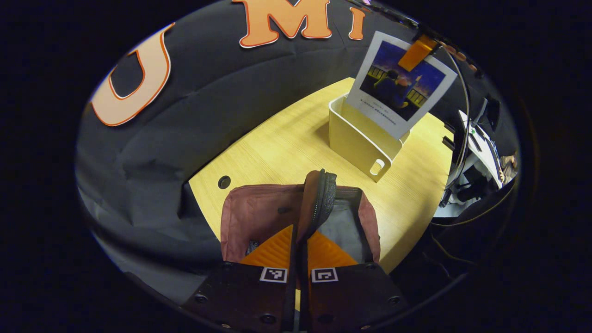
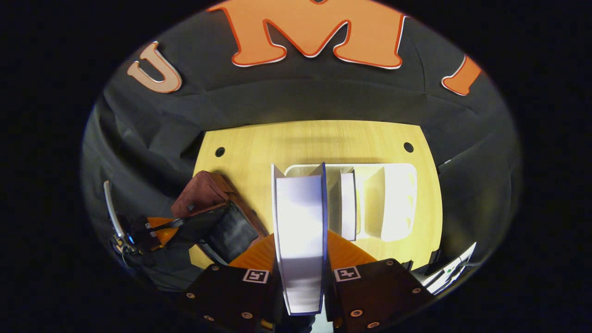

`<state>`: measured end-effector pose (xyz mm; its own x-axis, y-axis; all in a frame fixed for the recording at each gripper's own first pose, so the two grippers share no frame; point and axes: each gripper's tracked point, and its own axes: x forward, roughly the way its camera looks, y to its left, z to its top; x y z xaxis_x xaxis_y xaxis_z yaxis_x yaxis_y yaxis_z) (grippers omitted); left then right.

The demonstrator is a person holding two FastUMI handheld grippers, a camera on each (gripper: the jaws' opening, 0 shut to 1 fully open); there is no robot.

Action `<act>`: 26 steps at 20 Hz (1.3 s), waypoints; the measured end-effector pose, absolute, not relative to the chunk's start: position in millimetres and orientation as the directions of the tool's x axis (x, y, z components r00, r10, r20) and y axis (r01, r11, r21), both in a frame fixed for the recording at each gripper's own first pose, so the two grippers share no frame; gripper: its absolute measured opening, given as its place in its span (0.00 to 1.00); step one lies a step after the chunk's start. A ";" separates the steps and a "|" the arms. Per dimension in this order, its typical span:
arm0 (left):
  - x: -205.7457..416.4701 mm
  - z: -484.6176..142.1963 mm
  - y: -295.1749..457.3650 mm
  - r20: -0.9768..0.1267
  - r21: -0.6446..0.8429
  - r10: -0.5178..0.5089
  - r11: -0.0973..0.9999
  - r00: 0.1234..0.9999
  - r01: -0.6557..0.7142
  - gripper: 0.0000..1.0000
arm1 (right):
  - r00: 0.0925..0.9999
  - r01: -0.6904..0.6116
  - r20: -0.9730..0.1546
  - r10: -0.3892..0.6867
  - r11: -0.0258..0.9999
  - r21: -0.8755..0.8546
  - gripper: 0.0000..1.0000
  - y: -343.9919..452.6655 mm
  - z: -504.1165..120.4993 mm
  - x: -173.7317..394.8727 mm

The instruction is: Open the schoolbag, grab two books from the bookshelf and put them into the schoolbag.

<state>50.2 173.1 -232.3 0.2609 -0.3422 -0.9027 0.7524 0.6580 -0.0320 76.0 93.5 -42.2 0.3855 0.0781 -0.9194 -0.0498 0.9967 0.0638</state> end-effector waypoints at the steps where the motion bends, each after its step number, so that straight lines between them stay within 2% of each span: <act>1: 49.7 -233.3 174.0 -0.904 -0.033 -0.341 0.658 0.258 0.752 0.05 | 0.399 -0.052 -0.912 0.097 0.995 0.082 0.37 97.7 -36.2 71.3; 5: 52.5 -229.4 171.5 -0.906 -0.033 -0.336 0.661 0.256 0.750 0.05 | 0.435 -0.083 -0.877 0.205 0.979 0.187 0.36 125.8 -30.3 54.4; 11: 57.2 -220.1 167.1 -0.904 -0.048 -0.340 0.682 0.258 0.730 0.05 | 0.400 -0.107 -0.850 0.344 0.938 0.330 0.37 174.8 -61.9 30.6; 17: 53.1 -214.4 161.2 -0.898 -0.063 -0.351 0.701 0.267 0.711 0.05 | 0.361 -0.048 -0.795 0.487 0.861 0.505 0.36 222.0 -111.7 14.9; 22: 49.4 -215.2 153.8 -0.886 -0.093 -0.372 0.728 0.277 0.679 0.05 | 0.350 0.015 -0.777 0.523 0.827 0.562 0.36 243.5 -162.4 9.2; 26: 39.3 -213.1 145.2 -0.879 -0.106 -0.386 0.731 0.281 0.674 0.05 | 0.393 0.095 -0.725 0.565 0.760 0.643 0.35 261.4 -190.3 11.3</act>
